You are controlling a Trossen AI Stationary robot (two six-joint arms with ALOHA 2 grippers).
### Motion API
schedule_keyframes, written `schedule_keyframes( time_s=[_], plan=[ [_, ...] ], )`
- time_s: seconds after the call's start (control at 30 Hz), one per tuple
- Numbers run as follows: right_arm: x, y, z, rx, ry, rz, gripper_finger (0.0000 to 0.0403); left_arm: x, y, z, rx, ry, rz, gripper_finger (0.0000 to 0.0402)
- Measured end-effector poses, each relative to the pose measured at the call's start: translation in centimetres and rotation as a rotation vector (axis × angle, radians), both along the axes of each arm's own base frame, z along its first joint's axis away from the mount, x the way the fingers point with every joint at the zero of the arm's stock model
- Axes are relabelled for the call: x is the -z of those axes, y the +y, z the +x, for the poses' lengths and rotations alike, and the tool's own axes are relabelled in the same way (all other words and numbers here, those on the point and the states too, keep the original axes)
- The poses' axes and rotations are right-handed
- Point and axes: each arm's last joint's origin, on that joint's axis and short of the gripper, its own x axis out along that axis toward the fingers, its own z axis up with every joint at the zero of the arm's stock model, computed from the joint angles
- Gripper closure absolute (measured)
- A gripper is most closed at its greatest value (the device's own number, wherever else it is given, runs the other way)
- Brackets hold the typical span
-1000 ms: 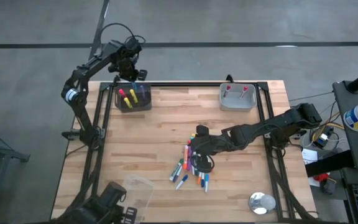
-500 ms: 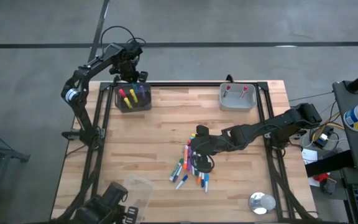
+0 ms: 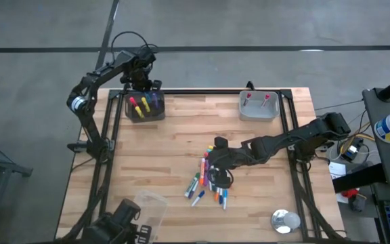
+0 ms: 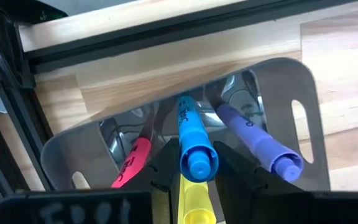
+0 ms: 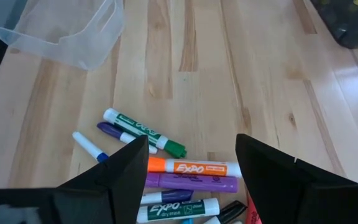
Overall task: Pick & Place Markers
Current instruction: Put the blue highlighter pen into the black bin
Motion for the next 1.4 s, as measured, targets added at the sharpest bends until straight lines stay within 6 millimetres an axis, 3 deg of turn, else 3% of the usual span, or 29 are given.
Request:
schedule_keyframes(
  time_s=[1.4],
  plan=[
    [-0.07,0.02,0.06,-0.001,-0.01,0.002,0.0163,1.03,0.04,0.05,-0.009,0.004,0.01,0.0323]
  ],
)
